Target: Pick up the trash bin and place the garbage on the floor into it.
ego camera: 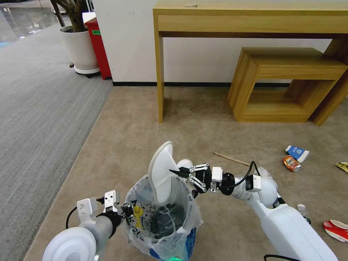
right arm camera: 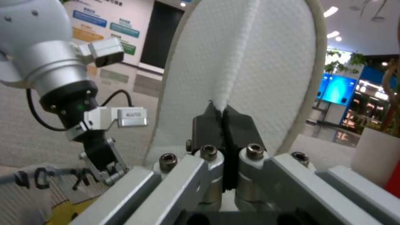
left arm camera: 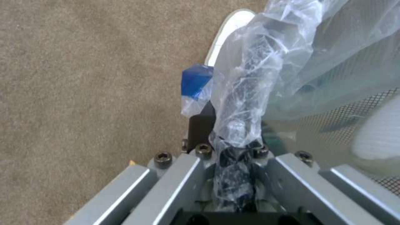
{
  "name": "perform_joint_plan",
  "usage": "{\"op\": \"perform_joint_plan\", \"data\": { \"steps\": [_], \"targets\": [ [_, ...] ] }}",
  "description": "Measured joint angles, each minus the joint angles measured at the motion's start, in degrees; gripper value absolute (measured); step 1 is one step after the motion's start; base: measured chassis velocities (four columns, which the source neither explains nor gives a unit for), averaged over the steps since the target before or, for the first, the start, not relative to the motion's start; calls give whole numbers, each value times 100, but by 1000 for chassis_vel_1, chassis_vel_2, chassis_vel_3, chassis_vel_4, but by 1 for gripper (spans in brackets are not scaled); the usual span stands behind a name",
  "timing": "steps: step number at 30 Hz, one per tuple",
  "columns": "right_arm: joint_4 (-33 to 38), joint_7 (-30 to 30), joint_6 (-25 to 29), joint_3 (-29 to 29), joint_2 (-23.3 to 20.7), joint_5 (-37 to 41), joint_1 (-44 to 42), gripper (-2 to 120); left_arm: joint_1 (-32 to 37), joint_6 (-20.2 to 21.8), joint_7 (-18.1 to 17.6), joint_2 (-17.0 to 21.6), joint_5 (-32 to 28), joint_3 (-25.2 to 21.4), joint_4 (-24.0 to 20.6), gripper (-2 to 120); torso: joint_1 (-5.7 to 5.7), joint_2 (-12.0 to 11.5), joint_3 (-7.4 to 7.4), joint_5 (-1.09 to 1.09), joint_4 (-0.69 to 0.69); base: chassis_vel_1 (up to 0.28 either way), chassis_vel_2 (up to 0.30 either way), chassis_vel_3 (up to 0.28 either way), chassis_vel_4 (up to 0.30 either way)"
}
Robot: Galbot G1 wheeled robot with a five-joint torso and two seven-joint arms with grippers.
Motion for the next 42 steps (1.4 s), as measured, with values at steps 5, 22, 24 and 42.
{"op": "perform_joint_plan", "data": {
  "steps": [5,22,24,42],
  "targets": [
    [-4,109,17,16,14,-51,-101,6,12,0,-9,-4,-29,2,-23,1,0,0,0,0,0,0,0,0,0],
    [144,346,-18,44,-45,-2,-318,66,-11,0,13,-9,-110,-19,-13,1,-1,0,0,0,0,0,0,0,0],
    [158,340,-26,62,-57,11,-330,73,-17,0,15,-8,-111,-27,-4,1,0,0,0,0,0,0,0,0,0],
    [826,4701,-878,1148,239,-326,-1159,100,-322,0,-542,-36,3,-1351,123,1,0,0,0,-1,0,0,0,0,0]
  ]
}}
